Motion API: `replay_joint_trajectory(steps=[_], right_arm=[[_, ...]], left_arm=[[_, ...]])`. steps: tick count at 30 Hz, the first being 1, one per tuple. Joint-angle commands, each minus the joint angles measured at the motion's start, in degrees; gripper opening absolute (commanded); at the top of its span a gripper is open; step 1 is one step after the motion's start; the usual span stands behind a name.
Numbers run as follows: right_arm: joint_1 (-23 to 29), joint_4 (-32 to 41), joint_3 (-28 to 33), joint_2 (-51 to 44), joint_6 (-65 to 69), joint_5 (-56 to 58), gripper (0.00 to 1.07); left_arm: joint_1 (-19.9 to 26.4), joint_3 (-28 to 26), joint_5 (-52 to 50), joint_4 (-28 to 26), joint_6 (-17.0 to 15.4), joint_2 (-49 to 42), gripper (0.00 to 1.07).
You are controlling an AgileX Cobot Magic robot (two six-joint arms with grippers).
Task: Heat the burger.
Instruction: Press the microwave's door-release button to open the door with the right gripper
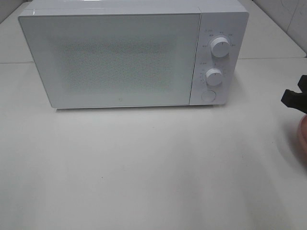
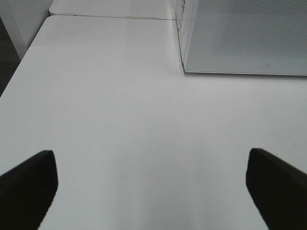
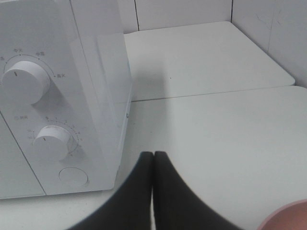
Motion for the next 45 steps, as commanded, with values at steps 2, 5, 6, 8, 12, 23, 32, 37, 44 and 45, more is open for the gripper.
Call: replay_joint_trajectory(steps=[2, 5, 6, 8, 12, 23, 32, 37, 44, 45], right_arm=[[-0.11, -0.97, -0.11, 5.39, 8.37, -8.02, 0.0], [-0.11, -3.72, -0.11, 8.19, 14.15, -11.34, 0.0], [-0.11, -3.72, -0.11, 8.19, 14.15, -11.34, 0.0], [-0.11, -5.04, -0.11, 10.77, 21.94, -12.09, 0.01], [-0.11, -5.79, -0.11, 13.41, 31.68, -11.92, 0.0], [9.45, 5.27, -0.4, 18.45, 52.94, -12.66, 0.0], [17.53, 13.52, -3.84, 23.15, 55.0, -12.55, 0.0], [18.62, 14.67, -8.31, 26.53, 62.91, -10.54, 0.0], [18.62, 14.09, -14.95, 31.11, 72.25, -6.25, 0.0], [18.62, 14.09, -15.64, 31.46, 72.25, -5.73, 0.0]], left_arm=[[-0.4, 0.0, -1.03, 0.06, -0.06, -0.63, 1.01], [-0.4, 0.0, -1.03, 0.06, -0.06, -0.63, 1.01], [-0.4, 0.0, -1.03, 0.06, -0.06, -0.63, 1.01], [-0.4, 0.0, -1.03, 0.06, -0.06, -0.63, 1.01], [-0.4, 0.0, -1.03, 0.06, -0.06, -0.63, 1.01], [-0.4, 0.0, -1.03, 0.06, -0.06, -0.63, 1.01], [-0.4, 0.0, -1.03, 0.06, -0.06, -0.63, 1.01], [-0.4, 0.0, -1.03, 0.06, -0.06, -0.63, 1.01], [-0.4, 0.0, -1.03, 0.06, -0.06, -0.63, 1.01], [-0.4, 0.0, -1.03, 0.06, -0.06, -0.63, 1.01]])
